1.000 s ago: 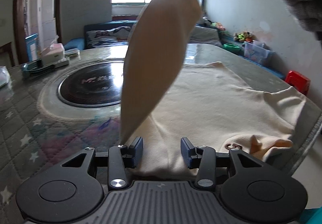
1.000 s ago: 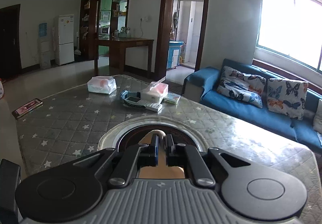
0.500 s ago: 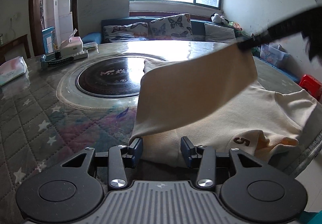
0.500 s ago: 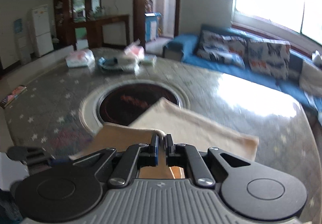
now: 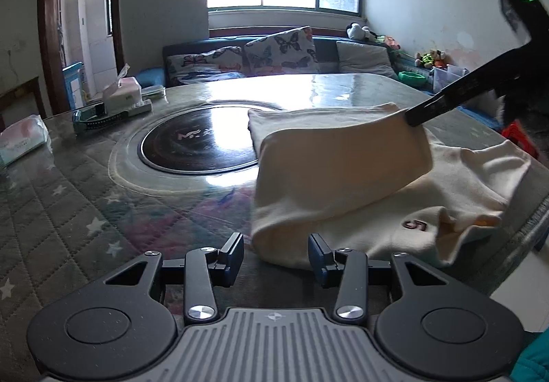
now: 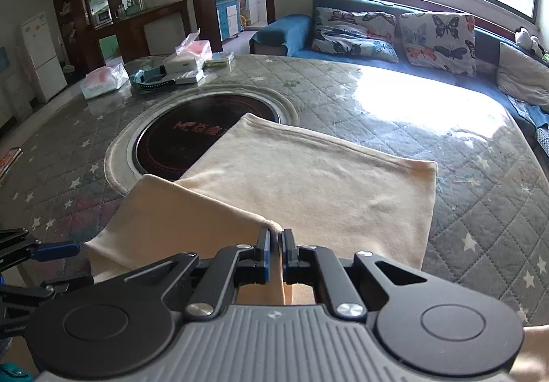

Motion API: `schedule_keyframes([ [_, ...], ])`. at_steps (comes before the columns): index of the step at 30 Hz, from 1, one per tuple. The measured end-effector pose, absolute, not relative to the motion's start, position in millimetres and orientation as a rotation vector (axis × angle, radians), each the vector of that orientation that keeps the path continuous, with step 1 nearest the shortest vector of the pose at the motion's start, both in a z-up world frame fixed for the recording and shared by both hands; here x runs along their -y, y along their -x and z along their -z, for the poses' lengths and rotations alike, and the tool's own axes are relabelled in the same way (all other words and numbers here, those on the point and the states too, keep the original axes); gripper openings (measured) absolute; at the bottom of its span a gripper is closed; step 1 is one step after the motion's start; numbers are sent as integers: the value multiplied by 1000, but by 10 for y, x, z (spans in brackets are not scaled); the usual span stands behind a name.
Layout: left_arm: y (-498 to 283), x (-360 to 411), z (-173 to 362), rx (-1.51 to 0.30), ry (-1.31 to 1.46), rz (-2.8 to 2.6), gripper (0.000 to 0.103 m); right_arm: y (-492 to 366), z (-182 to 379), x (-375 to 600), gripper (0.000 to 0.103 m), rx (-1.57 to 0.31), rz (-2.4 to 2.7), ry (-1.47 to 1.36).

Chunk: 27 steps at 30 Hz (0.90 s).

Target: Fold clothes

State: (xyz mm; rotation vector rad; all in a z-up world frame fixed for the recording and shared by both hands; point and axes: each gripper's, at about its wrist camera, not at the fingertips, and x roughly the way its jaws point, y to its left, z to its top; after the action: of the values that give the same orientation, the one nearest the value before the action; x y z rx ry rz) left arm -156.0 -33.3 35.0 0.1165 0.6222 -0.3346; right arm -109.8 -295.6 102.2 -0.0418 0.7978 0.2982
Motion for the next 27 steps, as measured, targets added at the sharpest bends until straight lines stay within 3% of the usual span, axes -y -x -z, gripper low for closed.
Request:
schedule_keyframes([
  [6, 1467, 323, -291, -635, -119, 336, 40, 1192, -1275, 2954, 5, -750, -318, 30],
  [10, 1472, 307, -289, -618, -120, 337, 10, 1269, -1470, 2940, 5, -709, -338, 24],
  [13, 1509, 285, -287, -604, -127, 331, 4, 1312, -1547, 2954, 5, -694, -345, 8],
  [27, 1573, 120, -353, -619, -139, 346, 4, 1090, -716, 3127, 6, -918, -196, -19],
])
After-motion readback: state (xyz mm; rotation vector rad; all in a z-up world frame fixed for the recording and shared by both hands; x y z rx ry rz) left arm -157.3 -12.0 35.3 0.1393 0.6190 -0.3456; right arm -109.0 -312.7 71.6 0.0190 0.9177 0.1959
